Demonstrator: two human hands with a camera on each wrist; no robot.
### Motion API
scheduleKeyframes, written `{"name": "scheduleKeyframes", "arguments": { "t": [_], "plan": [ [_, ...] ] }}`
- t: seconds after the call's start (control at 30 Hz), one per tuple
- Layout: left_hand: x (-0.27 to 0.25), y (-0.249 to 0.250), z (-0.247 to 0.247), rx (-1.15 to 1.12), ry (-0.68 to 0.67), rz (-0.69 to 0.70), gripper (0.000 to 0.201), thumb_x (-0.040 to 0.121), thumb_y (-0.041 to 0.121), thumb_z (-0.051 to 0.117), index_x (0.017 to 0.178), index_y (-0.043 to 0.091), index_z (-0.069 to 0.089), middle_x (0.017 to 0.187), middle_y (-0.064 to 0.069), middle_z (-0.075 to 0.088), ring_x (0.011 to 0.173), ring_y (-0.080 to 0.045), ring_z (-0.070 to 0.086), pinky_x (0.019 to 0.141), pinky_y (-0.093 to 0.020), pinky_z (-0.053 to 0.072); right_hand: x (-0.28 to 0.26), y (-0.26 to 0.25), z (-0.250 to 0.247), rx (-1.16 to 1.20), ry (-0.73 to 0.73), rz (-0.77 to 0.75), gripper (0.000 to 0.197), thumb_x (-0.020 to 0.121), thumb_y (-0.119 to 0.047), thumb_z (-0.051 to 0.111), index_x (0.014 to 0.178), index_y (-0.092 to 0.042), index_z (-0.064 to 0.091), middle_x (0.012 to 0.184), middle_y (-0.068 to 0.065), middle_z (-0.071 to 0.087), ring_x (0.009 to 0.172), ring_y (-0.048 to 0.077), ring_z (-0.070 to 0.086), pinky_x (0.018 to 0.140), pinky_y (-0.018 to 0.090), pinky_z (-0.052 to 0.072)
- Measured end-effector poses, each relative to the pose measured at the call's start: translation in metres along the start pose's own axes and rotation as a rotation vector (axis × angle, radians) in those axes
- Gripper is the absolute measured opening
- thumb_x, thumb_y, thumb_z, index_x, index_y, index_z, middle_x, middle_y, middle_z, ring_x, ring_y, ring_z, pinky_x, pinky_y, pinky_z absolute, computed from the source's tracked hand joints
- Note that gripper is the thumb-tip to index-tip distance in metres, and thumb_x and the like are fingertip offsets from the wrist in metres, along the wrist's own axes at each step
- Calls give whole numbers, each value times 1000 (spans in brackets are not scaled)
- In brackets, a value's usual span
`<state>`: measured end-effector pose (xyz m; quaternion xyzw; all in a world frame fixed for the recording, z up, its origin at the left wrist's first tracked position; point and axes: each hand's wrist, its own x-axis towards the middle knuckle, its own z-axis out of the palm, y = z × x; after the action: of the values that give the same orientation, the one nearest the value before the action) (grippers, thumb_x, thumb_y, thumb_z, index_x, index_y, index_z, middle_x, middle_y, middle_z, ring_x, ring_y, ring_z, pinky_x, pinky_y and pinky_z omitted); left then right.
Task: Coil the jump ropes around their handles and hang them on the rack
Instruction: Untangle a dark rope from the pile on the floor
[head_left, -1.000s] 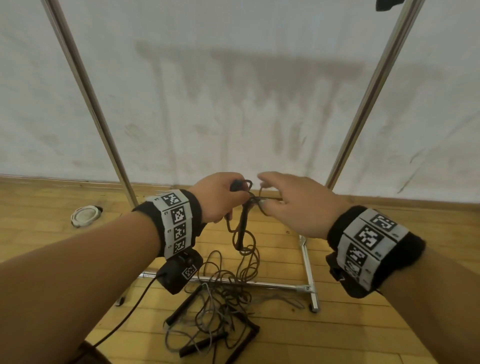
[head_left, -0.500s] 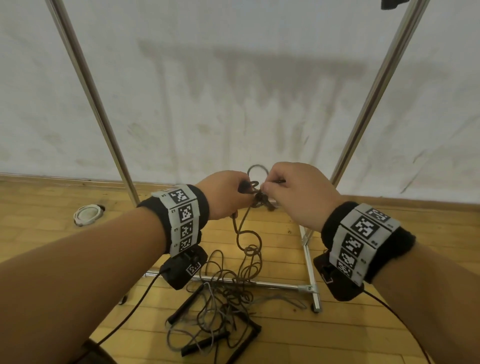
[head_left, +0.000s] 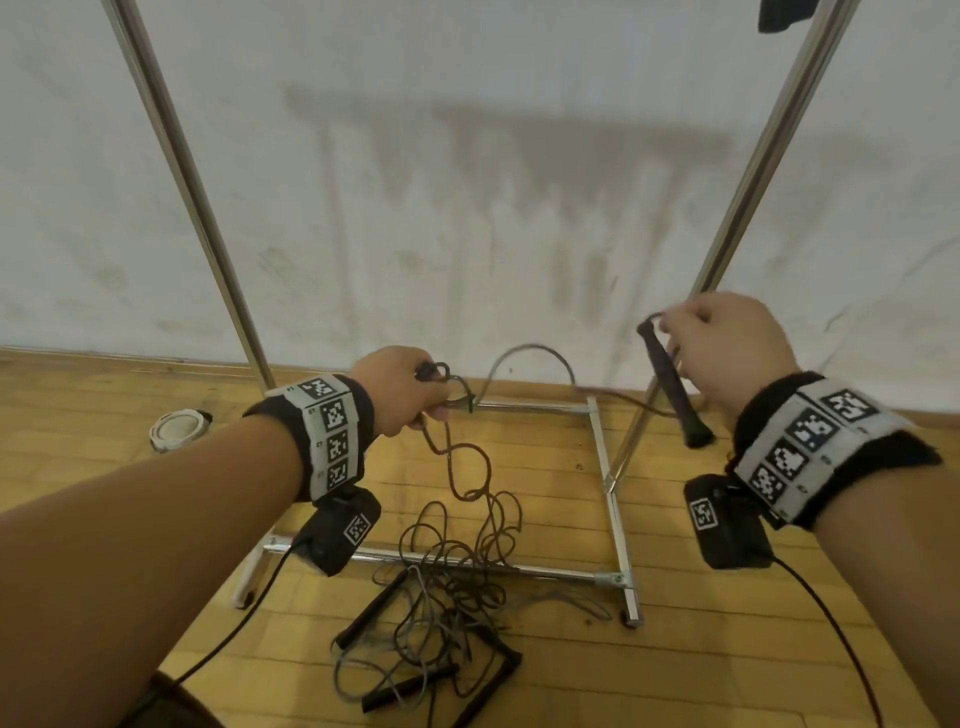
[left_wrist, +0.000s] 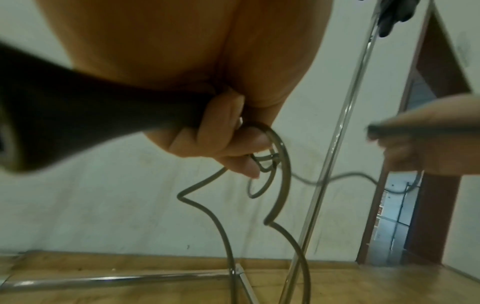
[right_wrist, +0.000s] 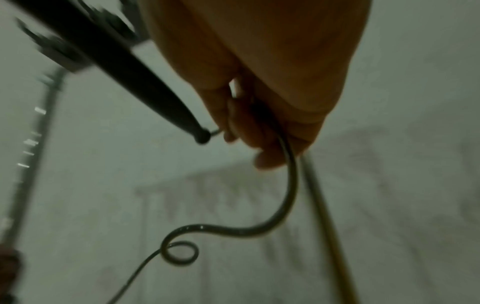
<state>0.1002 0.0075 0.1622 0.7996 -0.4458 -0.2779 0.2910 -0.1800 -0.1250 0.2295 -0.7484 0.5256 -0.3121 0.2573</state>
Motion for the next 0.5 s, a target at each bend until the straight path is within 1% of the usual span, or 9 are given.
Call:
{"name": "scheduleKeyframes", "arguments": {
  "t": [0.03, 0.1, 0.17, 0.2, 0.27, 0.33, 0.4, 0.47, 0.5],
  "plan": [
    [-1, 1, 0, -26, -1, 14, 9, 101, 28, 69, 98, 20, 66, 79, 5, 80, 54, -6, 65, 40, -21, 40, 6, 14, 1, -129, -66, 48, 26, 100, -24, 53, 113, -11, 71, 109, 13, 72, 98, 33, 66, 87, 43, 54],
    [-4, 4, 1, -46, -26, 64, 10, 100, 32, 70, 98, 23, 68, 79, 5, 80, 57, -7, 65, 42, -22, 41, 7, 25, 3, -336, -205, 55, 40, 100, -14, 49, 138, -16, 59, 140, 10, 59, 127, 29, 56, 104, 37, 44],
    [-8, 10, 4, -62, -66, 122, 10, 99, 34, 71, 98, 24, 68, 81, 5, 80, 59, -8, 64, 43, -22, 42, 0, 18, 9, -332, -276, -57, 49, 99, -13, 48, 146, -22, 52, 147, 3, 54, 133, 21, 51, 108, 34, 41],
    [-11, 15, 5, -73, -93, 150, 10, 100, 33, 71, 98, 24, 69, 82, 5, 80, 60, -8, 65, 44, -22, 42, -7, 12, 13, -278, -320, -138, 47, 100, -18, 50, 146, -25, 52, 144, -3, 57, 129, 15, 53, 104, 30, 41],
    [-16, 25, 11, -105, -154, 201, 9, 100, 32, 71, 102, 23, 70, 86, 5, 81, 63, -8, 66, 46, -22, 43, -23, -4, 26, -196, -477, -260, 41, 101, -37, 55, 142, -32, 55, 134, -14, 62, 118, 5, 55, 93, 22, 39],
    [-20, 34, 16, -151, -203, 235, 7, 100, 28, 70, 105, 23, 72, 89, 4, 81, 66, -8, 66, 49, -22, 44, -38, -16, 41, -150, -583, -294, 36, 98, -51, 58, 129, -34, 63, 121, -18, 67, 108, 4, 61, 87, 22, 45],
    [-23, 39, 19, -221, -241, 243, 9, 100, 23, 70, 108, 22, 75, 91, -2, 80, 69, -11, 67, 51, -23, 46, -46, -20, 53, -101, -553, -286, 26, 97, -50, 61, 115, -32, 66, 104, -12, 74, 97, 6, 67, 84, 32, 53],
    [-24, 41, 19, -262, -268, 247, 11, 99, 18, 71, 109, 21, 75, 94, -3, 80, 70, -11, 68, 52, -24, 47, -46, -20, 54, -42, -515, -246, 17, 100, -42, 60, 112, -30, 65, 90, -11, 77, 86, 2, 69, 78, 34, 53],
    [-24, 41, 18, -270, -281, 252, 14, 99, 16, 71, 111, 22, 75, 95, -2, 81, 70, -10, 68, 51, -23, 46, -46, -19, 54, -21, -524, -227, 17, 101, -40, 59, 114, -30, 64, 85, -10, 78, 83, 3, 71, 78, 35, 55]
  ]
}}
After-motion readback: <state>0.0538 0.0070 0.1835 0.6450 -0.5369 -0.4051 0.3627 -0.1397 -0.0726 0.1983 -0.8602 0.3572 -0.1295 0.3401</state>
